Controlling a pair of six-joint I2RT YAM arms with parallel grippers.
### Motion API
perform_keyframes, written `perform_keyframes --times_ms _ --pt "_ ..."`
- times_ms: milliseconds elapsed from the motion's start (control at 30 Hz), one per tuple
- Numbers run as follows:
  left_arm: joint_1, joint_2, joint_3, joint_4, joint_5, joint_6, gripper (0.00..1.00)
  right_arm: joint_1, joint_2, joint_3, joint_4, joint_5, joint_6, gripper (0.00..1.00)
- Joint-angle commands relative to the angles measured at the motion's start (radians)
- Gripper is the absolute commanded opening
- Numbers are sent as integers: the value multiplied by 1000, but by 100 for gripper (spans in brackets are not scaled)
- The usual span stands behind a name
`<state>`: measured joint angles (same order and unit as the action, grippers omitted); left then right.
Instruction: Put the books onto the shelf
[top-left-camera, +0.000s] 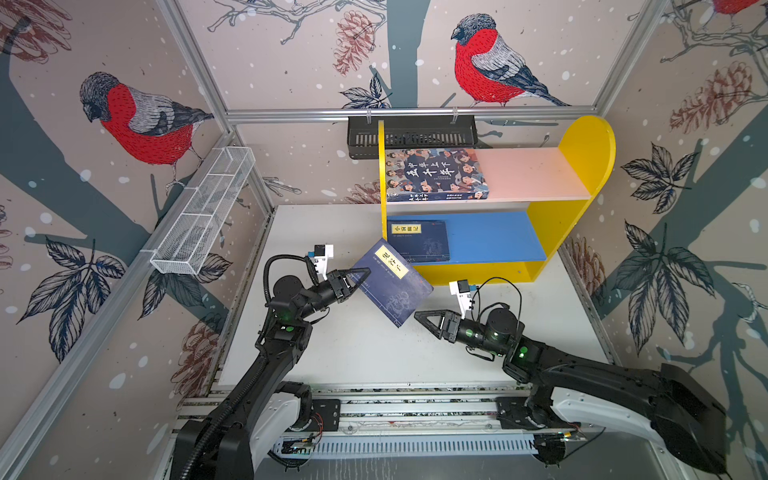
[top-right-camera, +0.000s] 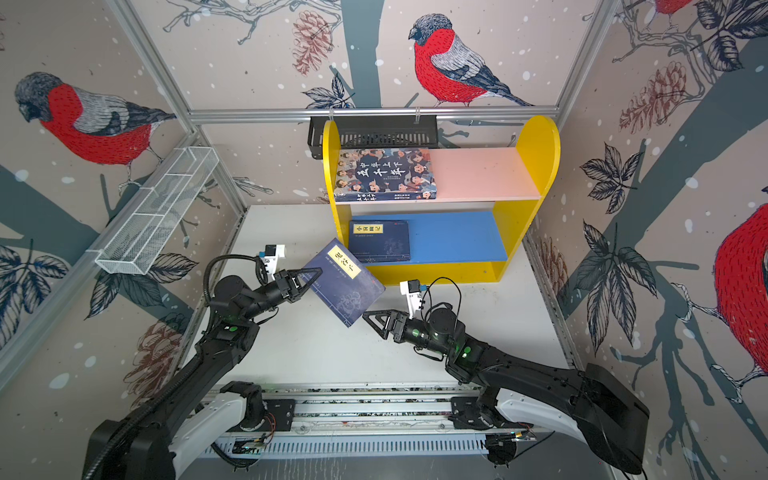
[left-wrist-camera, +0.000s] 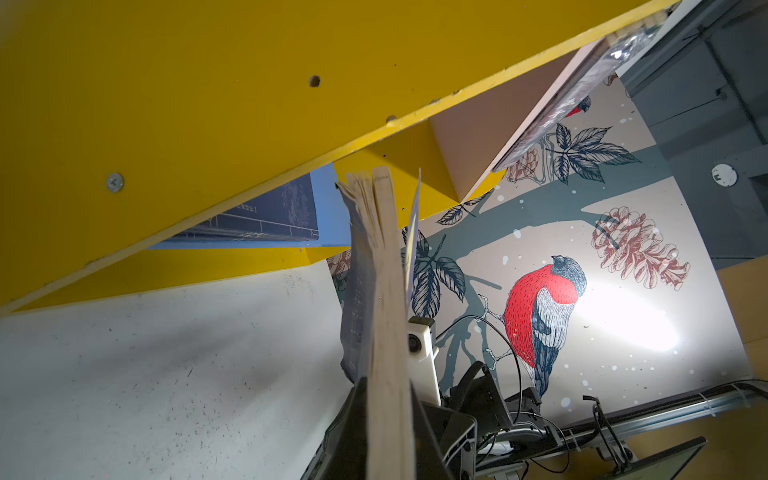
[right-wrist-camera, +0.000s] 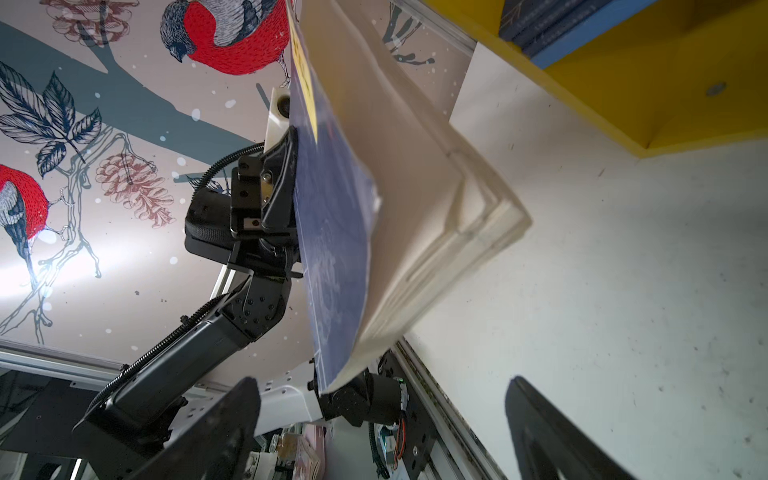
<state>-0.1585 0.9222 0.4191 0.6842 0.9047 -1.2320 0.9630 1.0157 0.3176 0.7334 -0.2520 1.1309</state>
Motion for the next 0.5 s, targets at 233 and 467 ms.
perform_keyframes --times_ms 233,467 --pt "-3 -14 1 133 -14 -44 0 -15 167 50 343 25 47 92" --pt "-6 -35 -25 112 -18 -35 0 -44 218 92 401 12 56 91"
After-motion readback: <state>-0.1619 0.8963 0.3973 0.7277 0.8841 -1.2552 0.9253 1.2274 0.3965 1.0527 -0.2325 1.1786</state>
